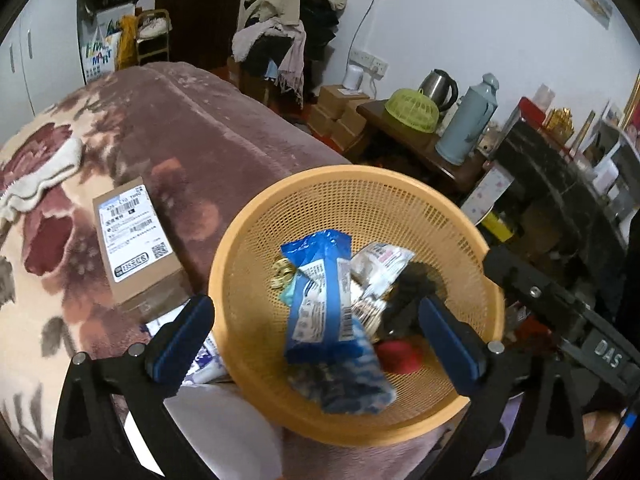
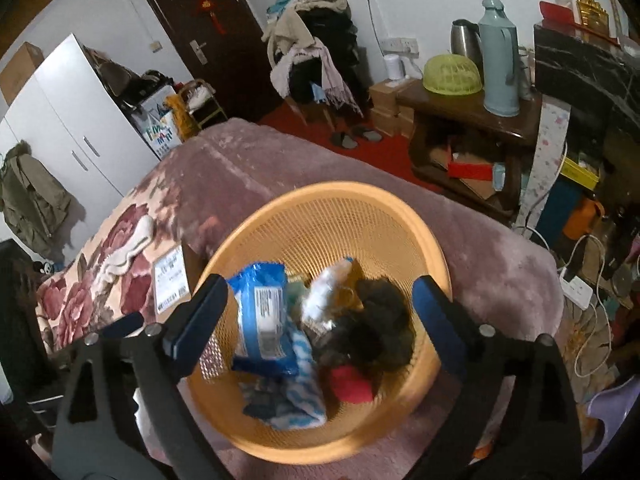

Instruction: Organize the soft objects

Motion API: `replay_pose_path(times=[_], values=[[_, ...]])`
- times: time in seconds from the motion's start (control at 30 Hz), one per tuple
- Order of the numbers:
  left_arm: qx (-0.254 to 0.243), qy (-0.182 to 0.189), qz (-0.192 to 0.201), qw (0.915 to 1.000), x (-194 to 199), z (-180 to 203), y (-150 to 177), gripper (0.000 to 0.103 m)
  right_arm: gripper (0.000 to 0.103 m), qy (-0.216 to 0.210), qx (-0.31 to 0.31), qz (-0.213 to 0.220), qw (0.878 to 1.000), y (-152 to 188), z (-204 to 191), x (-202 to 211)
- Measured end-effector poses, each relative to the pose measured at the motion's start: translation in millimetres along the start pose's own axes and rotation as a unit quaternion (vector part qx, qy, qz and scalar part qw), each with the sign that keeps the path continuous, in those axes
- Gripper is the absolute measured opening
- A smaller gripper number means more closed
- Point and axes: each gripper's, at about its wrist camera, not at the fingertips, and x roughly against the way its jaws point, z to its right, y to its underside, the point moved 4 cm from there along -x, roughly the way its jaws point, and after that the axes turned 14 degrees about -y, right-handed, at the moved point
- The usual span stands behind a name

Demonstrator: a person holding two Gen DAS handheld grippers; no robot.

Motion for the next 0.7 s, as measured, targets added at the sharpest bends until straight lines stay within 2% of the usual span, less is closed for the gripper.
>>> replay_pose_path(times=[0.03,0.7], values=[[0.000,0.000,-0.001,1.0000,-0.3,-0.2,1.1,0.102,0.103,0.000,0.001,0.000,1.000,2.2,0.1,1.7],[-0.003,-0.006,0.008,1.0000,12.6,-9.4,12.9,0.102,0.103,0.000,0.013,0.010,1.000,15.9,-12.9,17.1]])
